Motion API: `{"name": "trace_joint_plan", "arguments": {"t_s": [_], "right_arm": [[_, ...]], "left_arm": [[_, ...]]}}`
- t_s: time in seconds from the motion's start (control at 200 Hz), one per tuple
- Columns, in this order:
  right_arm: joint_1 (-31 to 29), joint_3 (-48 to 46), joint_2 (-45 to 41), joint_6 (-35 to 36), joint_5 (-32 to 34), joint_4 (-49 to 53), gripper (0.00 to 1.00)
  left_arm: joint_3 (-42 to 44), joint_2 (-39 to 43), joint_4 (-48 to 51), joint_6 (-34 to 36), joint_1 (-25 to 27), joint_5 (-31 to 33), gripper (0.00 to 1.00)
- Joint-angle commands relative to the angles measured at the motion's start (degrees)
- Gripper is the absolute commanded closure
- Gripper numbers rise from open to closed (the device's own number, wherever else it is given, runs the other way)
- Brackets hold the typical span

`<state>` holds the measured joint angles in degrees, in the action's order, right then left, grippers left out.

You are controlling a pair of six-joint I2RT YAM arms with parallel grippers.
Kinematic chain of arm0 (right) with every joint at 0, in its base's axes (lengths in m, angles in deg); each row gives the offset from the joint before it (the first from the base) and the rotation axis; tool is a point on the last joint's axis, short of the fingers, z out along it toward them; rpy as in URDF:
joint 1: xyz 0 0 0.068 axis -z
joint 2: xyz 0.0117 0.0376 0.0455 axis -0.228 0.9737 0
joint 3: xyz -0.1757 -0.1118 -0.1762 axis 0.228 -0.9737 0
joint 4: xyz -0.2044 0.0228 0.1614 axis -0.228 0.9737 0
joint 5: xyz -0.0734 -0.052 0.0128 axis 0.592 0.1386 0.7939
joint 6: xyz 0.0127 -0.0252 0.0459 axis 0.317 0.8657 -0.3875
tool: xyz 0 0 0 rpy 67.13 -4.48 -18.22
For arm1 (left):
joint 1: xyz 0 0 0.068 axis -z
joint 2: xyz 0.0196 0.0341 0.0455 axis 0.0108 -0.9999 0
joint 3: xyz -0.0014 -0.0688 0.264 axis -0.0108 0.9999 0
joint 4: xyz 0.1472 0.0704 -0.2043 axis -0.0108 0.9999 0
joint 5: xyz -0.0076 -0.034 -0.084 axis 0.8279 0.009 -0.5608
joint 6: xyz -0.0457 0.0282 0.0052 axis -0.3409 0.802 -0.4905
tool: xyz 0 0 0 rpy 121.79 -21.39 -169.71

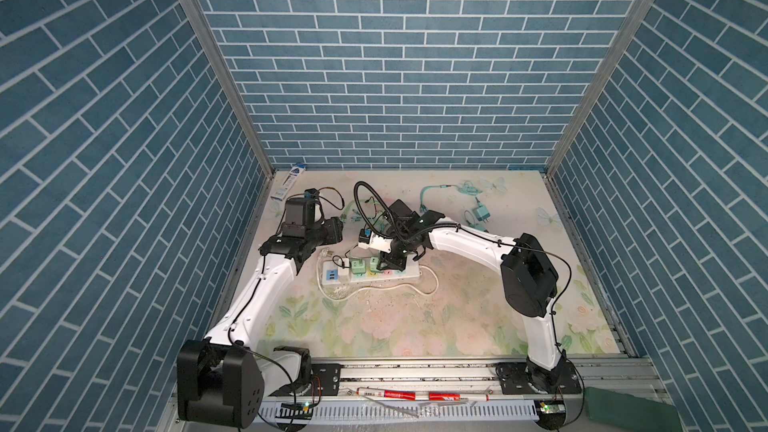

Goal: Insert the plug
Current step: 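Carry the charger over the power strip with the right gripper while the left arm withdraws, then lower the charger plug into a power strip socket with the right gripper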

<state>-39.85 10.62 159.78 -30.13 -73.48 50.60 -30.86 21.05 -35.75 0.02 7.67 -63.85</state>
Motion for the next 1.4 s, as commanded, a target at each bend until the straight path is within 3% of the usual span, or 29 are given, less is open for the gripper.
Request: {"name": "trace_joint_plan", "arguments": {"t_s": [0.0,1.395], "right_arm": [[-0.3,0.9,0.8,5.2,-0.2,-3.6,1.0],[-1.8,-3.9,2.8,13.2,-1.1,-4.3,1.0]], "left_arm": [[0.8,1.0,1.4,-0.7,-0.8,0.1,0.37],[2.5,2.9,-0.3,-1.3,-3.1,-3.1,0.37]]}}
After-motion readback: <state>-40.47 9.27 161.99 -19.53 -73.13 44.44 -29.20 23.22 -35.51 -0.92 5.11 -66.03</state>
